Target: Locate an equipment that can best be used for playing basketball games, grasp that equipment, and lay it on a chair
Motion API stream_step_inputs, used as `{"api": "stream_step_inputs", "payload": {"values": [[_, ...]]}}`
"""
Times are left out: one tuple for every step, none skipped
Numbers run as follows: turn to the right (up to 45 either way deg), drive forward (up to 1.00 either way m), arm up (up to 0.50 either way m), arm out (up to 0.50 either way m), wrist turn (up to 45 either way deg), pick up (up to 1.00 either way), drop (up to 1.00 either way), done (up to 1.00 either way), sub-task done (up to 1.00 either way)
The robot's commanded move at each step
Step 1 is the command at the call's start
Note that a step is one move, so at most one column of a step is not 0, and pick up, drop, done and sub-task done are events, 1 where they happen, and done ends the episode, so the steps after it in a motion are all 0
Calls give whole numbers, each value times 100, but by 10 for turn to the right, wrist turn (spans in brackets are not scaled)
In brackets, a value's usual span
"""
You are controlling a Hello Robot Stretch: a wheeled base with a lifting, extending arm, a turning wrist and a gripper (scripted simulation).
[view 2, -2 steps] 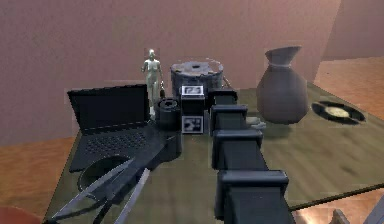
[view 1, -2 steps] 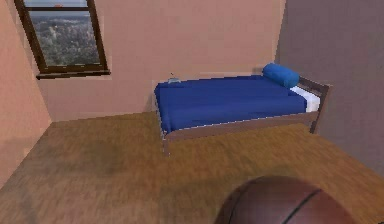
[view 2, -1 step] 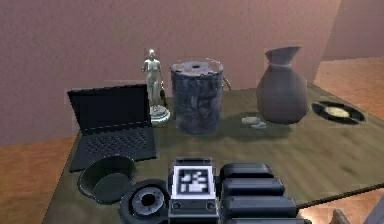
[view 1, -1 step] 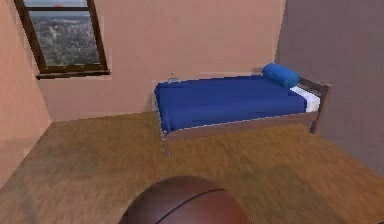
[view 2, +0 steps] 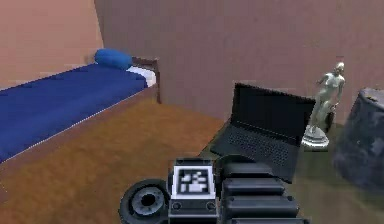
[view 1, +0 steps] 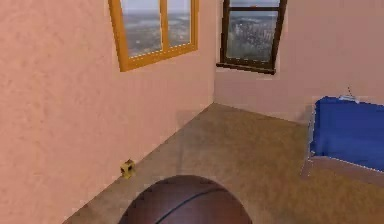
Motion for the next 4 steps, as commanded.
{"api": "stream_step_inputs", "payload": {"values": [[-240, 0, 0, 0, 0, 0, 0, 0, 0], [0, 40, 0, 0, 0, 0, 0, 0, 0], [-450, 0, 0, 0, 0, 0, 0, 0, 0], [-300, 0, 0, 0, 0, 0, 0, 0, 0]]}}
